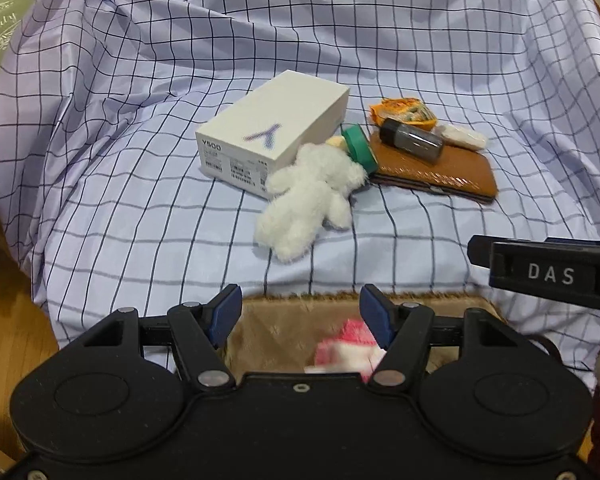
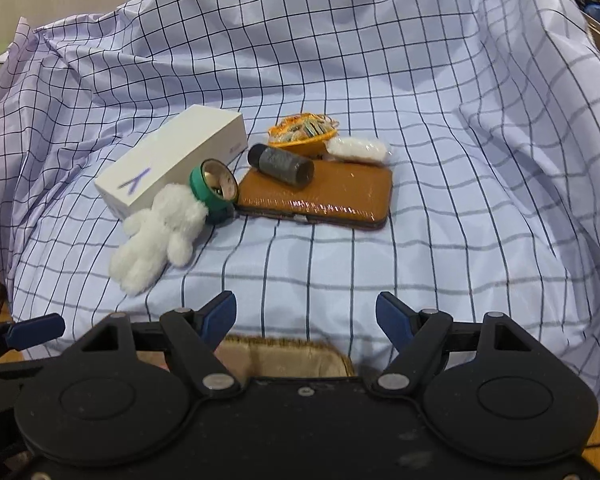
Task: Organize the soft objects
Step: 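Move both open grippers from the basket toward the objects on the sheet, then move the left gripper toward the white bear while the right approaches the green tape roll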
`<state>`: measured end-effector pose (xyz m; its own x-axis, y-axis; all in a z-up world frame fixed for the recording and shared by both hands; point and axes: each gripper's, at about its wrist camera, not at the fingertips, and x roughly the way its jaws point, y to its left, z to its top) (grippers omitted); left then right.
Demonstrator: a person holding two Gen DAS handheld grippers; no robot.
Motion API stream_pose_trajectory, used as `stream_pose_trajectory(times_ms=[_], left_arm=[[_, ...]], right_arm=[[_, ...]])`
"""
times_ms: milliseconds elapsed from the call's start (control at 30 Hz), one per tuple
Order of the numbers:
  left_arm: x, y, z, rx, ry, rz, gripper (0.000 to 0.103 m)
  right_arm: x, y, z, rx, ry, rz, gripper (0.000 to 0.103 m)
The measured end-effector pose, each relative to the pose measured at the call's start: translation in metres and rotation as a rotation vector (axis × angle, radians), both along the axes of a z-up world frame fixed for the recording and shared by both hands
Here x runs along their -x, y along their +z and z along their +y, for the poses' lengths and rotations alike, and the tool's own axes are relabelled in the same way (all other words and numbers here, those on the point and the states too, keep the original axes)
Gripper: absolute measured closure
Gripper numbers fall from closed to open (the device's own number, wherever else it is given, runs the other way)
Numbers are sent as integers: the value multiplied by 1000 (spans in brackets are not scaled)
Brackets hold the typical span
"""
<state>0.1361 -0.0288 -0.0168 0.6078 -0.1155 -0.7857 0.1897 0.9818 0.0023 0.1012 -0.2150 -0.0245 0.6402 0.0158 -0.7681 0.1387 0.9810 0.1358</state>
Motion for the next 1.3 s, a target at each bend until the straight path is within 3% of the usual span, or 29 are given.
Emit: stream_pose_trajectory(times_ms=[267, 833, 1300], left_arm=[[-33, -9, 3, -3, 19, 15, 41], [-65, -29, 18, 29, 57, 80, 41], [-76, -38, 29, 57, 92, 118, 41]], right_arm=[[-37, 3, 12, 25, 38, -30, 25], [-109, -2, 50, 88, 122, -82, 24], [-129, -12, 58, 154, 111, -96, 23]])
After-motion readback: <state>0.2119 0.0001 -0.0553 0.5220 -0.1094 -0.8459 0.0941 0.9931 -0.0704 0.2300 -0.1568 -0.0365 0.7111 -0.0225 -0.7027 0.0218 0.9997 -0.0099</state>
